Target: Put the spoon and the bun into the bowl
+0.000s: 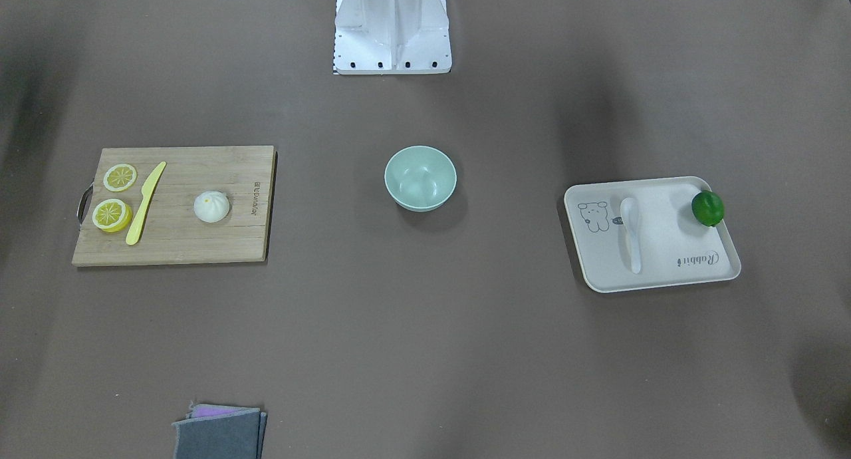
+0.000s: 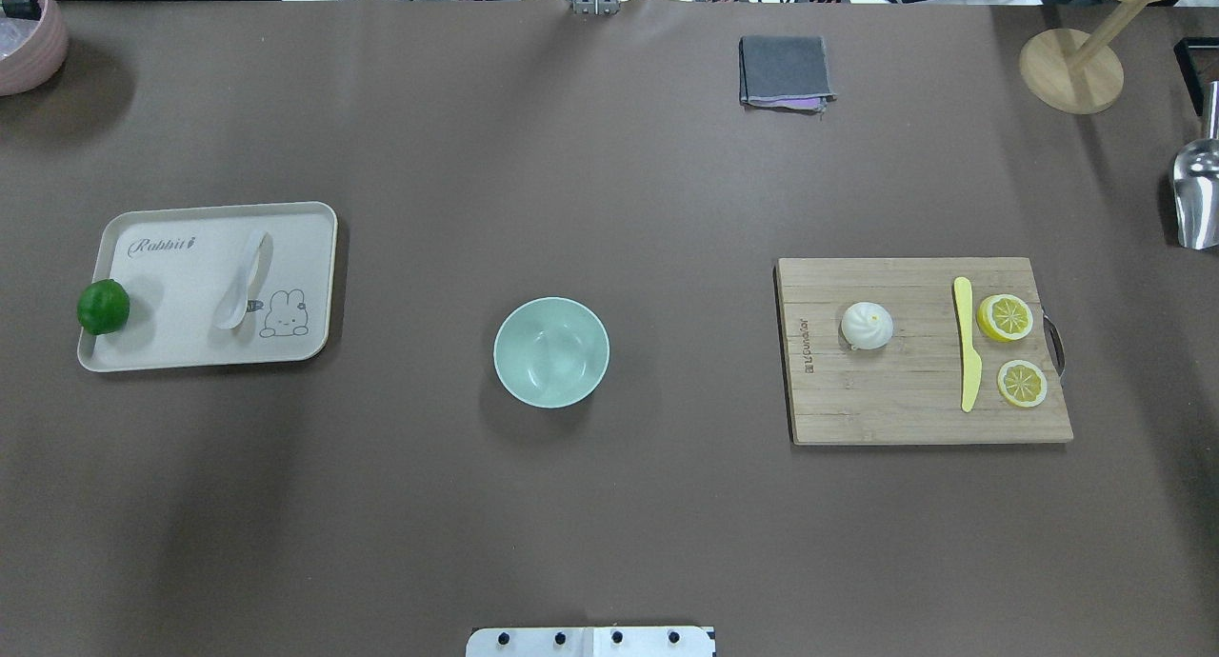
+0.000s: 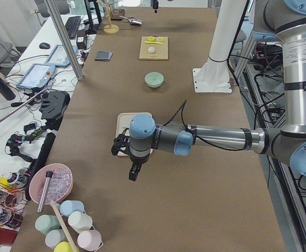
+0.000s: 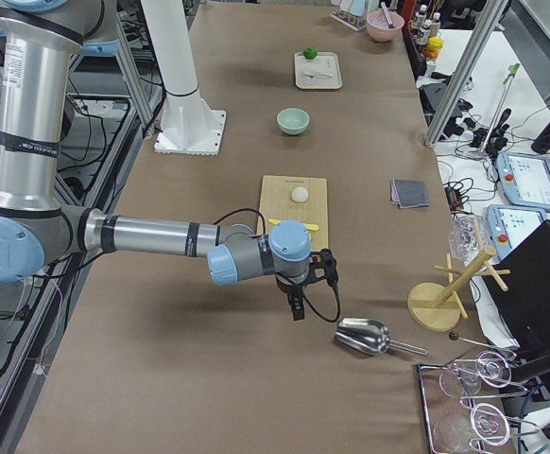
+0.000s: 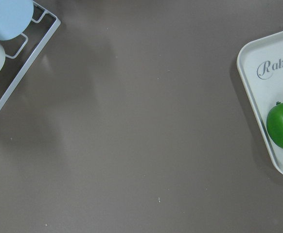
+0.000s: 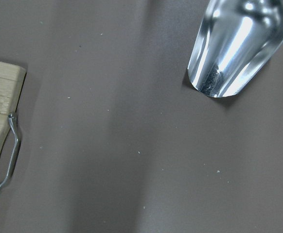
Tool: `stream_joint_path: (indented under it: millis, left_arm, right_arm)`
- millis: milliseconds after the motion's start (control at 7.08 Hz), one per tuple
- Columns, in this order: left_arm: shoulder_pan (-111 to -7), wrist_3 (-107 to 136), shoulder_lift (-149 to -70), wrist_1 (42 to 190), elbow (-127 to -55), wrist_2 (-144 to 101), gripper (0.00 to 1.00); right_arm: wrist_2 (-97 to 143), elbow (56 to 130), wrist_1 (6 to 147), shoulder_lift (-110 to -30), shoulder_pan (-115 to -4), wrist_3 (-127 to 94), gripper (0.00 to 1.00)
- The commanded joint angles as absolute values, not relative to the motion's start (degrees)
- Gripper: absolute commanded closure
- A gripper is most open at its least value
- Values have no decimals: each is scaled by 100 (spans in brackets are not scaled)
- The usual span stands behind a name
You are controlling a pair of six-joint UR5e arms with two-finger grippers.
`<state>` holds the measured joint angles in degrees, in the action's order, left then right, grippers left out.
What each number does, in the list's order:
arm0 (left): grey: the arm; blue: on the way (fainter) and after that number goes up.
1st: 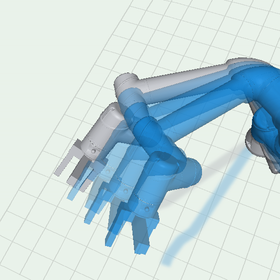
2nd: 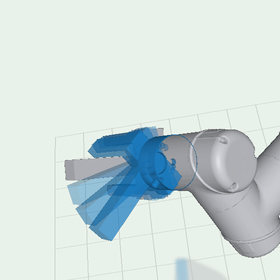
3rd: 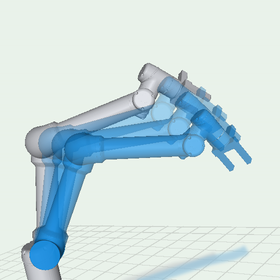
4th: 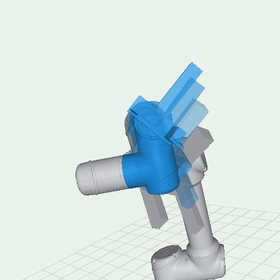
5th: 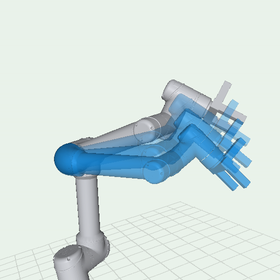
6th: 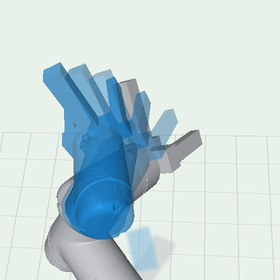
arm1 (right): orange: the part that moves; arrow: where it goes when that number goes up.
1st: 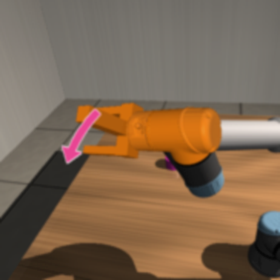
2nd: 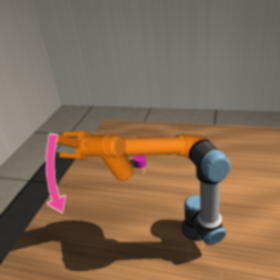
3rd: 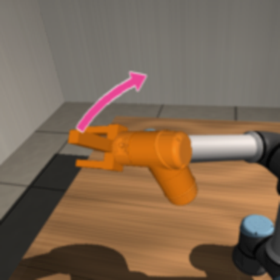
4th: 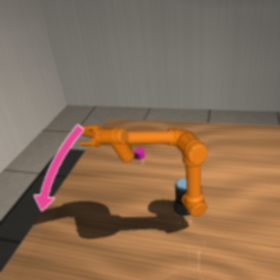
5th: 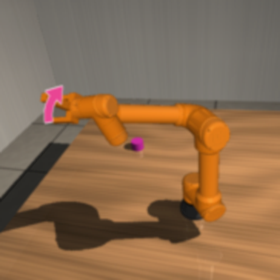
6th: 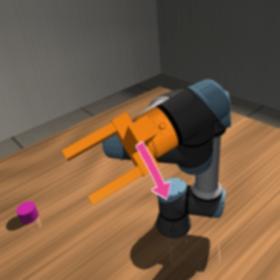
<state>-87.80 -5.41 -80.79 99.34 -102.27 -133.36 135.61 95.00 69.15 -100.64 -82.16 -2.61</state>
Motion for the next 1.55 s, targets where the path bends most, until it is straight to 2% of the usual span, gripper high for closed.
stream_joint_path:
  millis: [0, 424, 565, 847, 1129, 1412]
  left_arm:
    - [-8780, -510, -7955, 10071, -10248, -13744, 2]
    - [-8780, -501, -8024, 10142, -10257, -13755, 3]
    - [-8763, -475, -8068, 10134, -10344, -13772, 6]
    - [-8588, 707, -8409, 10212, -10406, -13966, 2]
    - [-7747, 1891, -9024, 10309, -10389, -13634, 3]
    - [-6650, 2414, -9577, 10301, -10179, -12923, 10]
  right_arm:
    - [13570, 9203, 6330, -10072, -8218, -281, 0]
    - [13588, 9289, 6258, -10037, -8218, -760, 0]
    - [13597, 9473, 6249, -9994, -8200, -1321, 0]
    - [13667, 9973, 6267, -9984, -7991, -1589, 0]
    - [13589, 10702, 6275, -9819, -7211, -3217, 0]
    - [13353, 10863, 6284, -9371, -6534, -4067, 1]
